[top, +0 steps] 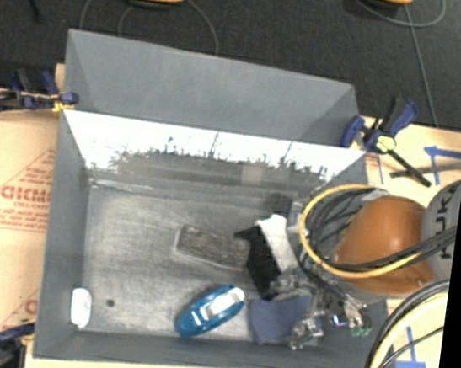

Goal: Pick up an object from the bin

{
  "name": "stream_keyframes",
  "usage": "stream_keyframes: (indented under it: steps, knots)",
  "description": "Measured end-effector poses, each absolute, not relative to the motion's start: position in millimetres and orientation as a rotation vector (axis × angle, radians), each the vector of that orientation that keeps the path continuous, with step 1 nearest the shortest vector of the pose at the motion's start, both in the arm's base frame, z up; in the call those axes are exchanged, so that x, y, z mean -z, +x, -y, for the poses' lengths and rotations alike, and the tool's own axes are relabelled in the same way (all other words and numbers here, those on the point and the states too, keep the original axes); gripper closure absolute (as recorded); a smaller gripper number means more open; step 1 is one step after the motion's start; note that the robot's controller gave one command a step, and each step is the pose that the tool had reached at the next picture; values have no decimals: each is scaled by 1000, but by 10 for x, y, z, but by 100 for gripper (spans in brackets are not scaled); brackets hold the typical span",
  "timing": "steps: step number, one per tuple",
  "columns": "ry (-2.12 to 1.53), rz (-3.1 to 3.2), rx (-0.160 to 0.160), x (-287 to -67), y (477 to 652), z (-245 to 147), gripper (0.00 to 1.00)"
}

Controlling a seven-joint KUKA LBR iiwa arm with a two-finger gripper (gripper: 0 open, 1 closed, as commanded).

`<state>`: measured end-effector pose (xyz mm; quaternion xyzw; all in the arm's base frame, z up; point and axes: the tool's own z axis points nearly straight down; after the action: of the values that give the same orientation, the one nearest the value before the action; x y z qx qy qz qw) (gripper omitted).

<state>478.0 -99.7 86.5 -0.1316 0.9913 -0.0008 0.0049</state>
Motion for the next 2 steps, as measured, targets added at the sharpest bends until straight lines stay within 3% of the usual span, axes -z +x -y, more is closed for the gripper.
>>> stream_keyframes:
  steps: [1, 2]
  knots:
    - [-815, -3013, 15, -739, 4767, 872, 100]
    - [-814, -3014, 15, -738, 4768, 874, 100]
